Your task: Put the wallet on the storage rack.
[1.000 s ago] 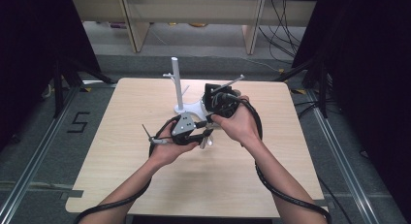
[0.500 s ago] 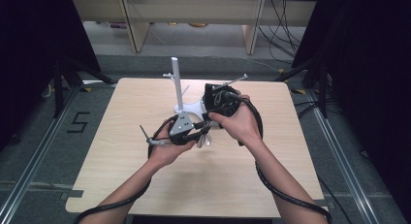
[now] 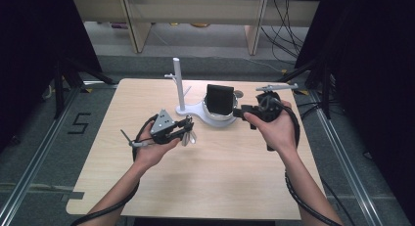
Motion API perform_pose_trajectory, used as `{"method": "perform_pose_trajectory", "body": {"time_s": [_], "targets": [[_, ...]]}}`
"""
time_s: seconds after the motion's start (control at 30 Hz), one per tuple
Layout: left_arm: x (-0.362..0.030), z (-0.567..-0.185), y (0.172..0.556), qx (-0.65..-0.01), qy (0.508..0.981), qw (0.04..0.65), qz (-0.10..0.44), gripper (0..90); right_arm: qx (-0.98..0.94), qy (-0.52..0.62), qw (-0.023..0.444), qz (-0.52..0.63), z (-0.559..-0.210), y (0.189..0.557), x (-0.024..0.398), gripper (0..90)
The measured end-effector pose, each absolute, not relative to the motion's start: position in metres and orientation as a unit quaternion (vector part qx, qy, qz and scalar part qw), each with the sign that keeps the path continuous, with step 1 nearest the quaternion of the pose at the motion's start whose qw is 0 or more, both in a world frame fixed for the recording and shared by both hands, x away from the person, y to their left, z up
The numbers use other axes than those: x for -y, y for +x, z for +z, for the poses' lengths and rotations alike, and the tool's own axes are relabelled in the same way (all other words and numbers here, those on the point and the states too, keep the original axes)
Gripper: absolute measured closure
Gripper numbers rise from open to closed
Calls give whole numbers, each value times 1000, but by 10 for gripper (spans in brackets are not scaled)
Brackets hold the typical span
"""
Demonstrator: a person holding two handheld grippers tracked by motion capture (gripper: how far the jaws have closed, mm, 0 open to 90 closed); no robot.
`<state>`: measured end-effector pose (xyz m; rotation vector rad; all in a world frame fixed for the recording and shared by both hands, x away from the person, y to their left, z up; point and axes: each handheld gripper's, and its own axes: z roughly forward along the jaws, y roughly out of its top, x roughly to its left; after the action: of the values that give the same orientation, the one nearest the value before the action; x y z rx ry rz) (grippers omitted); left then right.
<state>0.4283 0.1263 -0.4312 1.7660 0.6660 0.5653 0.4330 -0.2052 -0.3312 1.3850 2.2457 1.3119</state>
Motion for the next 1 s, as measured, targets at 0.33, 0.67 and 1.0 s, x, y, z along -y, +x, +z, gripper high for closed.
{"method": "perform_pose_trajectory", "body": {"time_s": [0.33, 0.67, 1.0], "targets": [[-152, -419, 439, -304, 733, 547, 268, 754, -724, 504, 145, 448, -399, 416, 260, 572], [-166, -410, 453, -323, 721, 545, 280, 754, -715, 506, 129, 465, -437, 397, 263, 561], [-178, -399, 475, -336, 713, 538, 299, 754, -709, 499, 152, 475, -456, 388, 269, 560]]}}
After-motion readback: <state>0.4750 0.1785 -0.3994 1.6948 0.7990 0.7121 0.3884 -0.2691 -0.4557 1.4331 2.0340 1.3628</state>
